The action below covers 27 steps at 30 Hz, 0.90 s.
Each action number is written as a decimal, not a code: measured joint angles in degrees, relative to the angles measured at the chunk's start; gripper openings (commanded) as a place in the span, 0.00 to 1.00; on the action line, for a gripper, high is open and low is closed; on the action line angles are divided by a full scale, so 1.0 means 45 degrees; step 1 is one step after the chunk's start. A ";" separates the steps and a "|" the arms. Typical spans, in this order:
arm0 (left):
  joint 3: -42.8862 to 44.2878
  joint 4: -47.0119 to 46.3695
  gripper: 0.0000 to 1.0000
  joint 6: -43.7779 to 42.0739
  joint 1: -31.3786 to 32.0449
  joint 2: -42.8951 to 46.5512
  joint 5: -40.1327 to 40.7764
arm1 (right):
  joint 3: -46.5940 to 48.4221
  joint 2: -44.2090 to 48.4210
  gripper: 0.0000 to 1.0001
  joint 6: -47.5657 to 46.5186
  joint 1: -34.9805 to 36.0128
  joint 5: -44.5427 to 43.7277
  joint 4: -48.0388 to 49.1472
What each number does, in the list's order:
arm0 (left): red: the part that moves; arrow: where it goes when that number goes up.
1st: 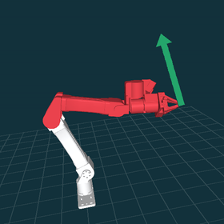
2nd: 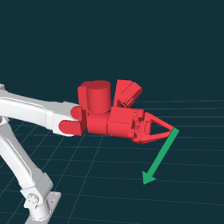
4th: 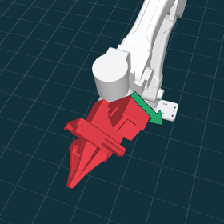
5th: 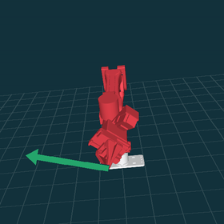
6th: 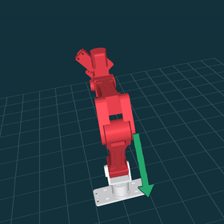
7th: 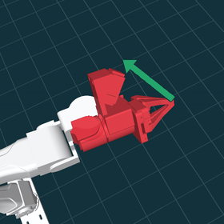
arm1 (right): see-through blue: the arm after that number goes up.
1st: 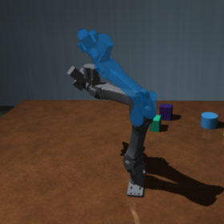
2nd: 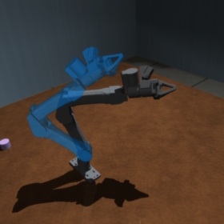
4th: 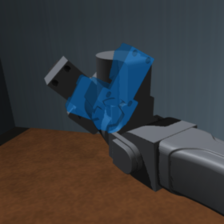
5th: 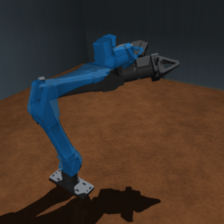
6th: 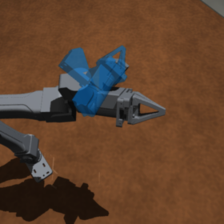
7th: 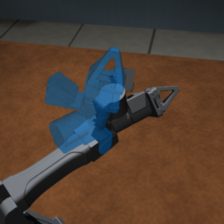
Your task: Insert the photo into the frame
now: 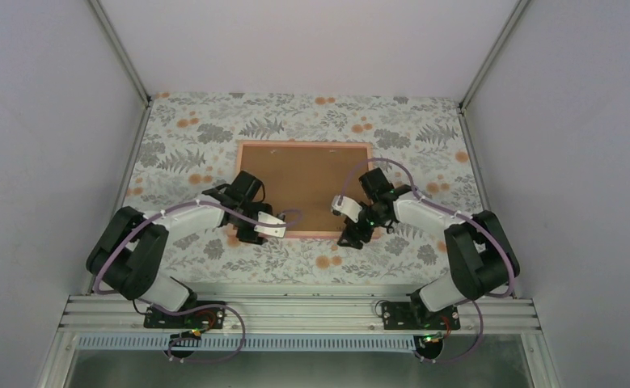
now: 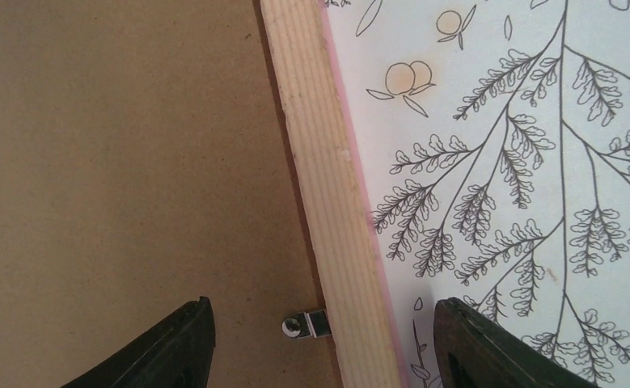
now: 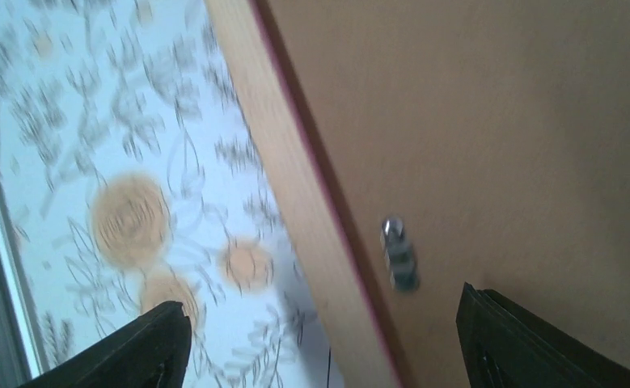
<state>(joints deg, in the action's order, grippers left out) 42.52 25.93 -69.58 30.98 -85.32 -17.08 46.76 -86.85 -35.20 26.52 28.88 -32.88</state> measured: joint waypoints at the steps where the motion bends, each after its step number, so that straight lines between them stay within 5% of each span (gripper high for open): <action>1: 0.0000 -0.0039 0.67 0.0034 0.0000 -0.0063 0.0019 | -0.0277 0.0083 0.81 -0.0170 0.0000 -0.0253 -0.0039; 19: 0.0840 -0.0685 0.65 0.1472 0.0539 -0.1035 -0.0165 | -0.1146 0.0010 0.65 -0.1758 0.0000 -0.1923 0.1676; 27: 0.0996 -0.1350 0.43 0.2317 0.0729 -0.1899 -0.0199 | -0.1268 -0.0126 0.67 -0.1967 0.0000 -0.1817 0.2535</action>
<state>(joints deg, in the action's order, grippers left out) 47.00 19.86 -59.16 34.26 -93.86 -17.98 41.06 -87.42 -44.05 26.52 20.71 -21.47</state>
